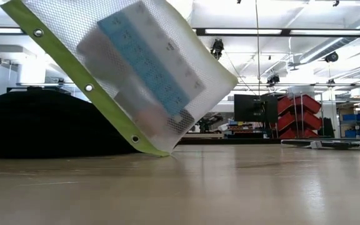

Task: Unpack backpack
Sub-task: Open the zip bag

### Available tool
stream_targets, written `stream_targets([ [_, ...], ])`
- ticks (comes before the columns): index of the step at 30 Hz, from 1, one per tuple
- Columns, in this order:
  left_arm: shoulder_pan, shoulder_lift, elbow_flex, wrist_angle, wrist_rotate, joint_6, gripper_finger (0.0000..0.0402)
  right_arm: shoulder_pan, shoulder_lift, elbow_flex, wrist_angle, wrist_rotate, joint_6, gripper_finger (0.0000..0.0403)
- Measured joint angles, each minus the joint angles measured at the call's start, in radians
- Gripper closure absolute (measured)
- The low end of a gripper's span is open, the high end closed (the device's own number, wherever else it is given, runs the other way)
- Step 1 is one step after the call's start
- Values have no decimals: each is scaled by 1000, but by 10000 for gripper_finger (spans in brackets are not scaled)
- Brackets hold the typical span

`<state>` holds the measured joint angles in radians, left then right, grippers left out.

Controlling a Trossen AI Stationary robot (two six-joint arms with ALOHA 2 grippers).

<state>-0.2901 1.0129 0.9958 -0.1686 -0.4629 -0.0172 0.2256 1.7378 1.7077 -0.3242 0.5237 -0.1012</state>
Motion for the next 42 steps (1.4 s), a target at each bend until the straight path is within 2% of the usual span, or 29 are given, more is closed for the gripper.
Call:
stream_targets([
  [3,-1,4,0,-4,5,1,402,1,0,0,-13,-13,26,383],
  [5,-1,4,0,-9,5,1,402,1,-2,0,-32,-38,35,396],
  [11,-2,-14,0,-9,6,8,401,2,-6,2,-85,-61,90,401],
  [17,-2,-42,6,-8,4,12,401,4,-6,-2,-193,-140,167,402],
  [26,-1,-101,6,-59,0,9,401,24,-7,2,-508,-143,351,403],
  [32,-1,-163,6,-94,-3,20,401,44,-12,2,-821,-147,468,403],
  [36,-1,-195,-7,-86,-5,32,402,47,-14,-2,-1000,-136,541,403],
  [39,4,-183,-45,-16,-6,34,401,48,-14,-12,-1007,-96,553,403],
  [42,31,-152,-102,82,16,38,401,48,-16,-23,-1009,-30,488,403],
])
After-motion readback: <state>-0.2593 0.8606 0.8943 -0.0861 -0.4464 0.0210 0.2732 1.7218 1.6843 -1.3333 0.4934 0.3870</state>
